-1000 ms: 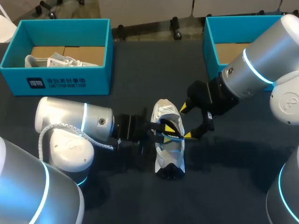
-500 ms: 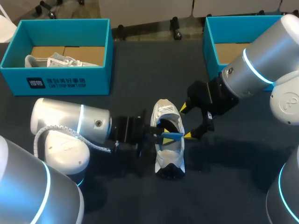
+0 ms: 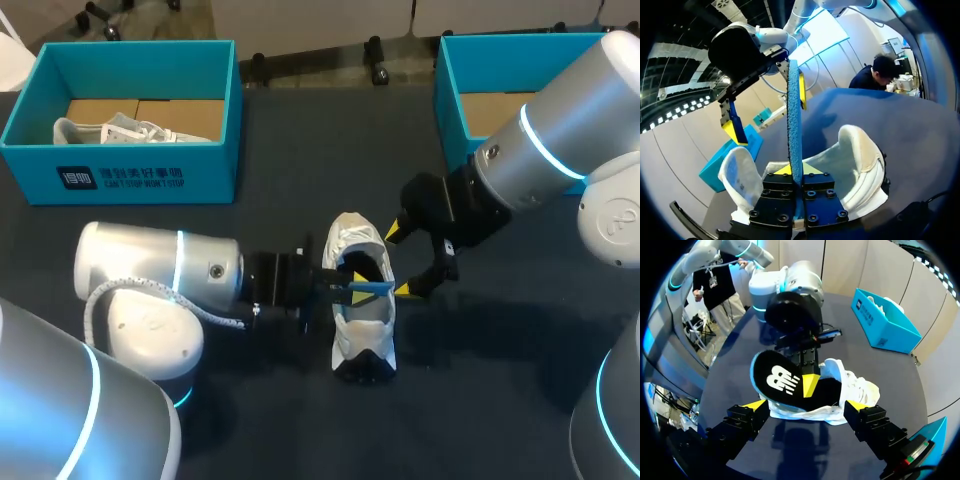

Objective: Take the shoe out of the shoebox, open the shoe tongue, remove and reinsert the insole, then place the shoe into the shoebox

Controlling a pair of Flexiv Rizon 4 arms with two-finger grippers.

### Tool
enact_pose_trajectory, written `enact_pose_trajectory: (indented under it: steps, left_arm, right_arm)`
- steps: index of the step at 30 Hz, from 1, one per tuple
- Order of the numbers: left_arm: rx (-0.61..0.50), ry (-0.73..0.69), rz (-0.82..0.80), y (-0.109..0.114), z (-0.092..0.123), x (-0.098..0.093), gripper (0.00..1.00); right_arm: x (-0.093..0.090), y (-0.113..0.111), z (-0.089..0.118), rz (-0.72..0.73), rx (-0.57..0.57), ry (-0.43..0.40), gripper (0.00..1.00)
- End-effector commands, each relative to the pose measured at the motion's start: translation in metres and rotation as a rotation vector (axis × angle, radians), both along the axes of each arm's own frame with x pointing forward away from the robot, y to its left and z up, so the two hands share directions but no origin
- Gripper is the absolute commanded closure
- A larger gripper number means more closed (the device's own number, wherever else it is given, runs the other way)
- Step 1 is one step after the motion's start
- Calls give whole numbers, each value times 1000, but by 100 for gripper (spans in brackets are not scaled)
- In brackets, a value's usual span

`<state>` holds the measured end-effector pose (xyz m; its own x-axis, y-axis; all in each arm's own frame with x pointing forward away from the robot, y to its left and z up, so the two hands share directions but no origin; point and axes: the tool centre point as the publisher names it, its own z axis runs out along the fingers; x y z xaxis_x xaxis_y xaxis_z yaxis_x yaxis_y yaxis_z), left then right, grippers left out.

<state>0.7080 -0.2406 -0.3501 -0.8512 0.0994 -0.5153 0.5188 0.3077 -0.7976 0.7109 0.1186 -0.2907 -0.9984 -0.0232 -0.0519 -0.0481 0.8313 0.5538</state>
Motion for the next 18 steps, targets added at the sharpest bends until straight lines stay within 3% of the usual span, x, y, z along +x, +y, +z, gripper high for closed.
enact_pose_trajectory:
  steps: [1,5,6,7,8,12,18]
  left_arm:
    - [-4,-1,31,1,-6,-5,100]
    - [12,14,48,4,-9,-3,100]
    - [11,14,49,4,-8,-3,96]
    - [10,15,50,5,-6,-4,70]
    - [7,16,47,6,-2,-6,55]
    - [-5,7,37,10,11,-11,42]
    - [-13,0,25,15,21,-16,65]
  right_arm:
    - [0,1,-1,-1,0,-1,0]
    - [0,1,-1,-1,0,-1,0]
    - [0,1,-1,-1,0,-1,0]
    - [0,1,-1,-1,0,-1,0]
    - [0,1,-1,-1,0,-1,0]
    - [0,1,-1,-1,0,-1,0]
    - [0,1,-1,-1,0,-1,0]
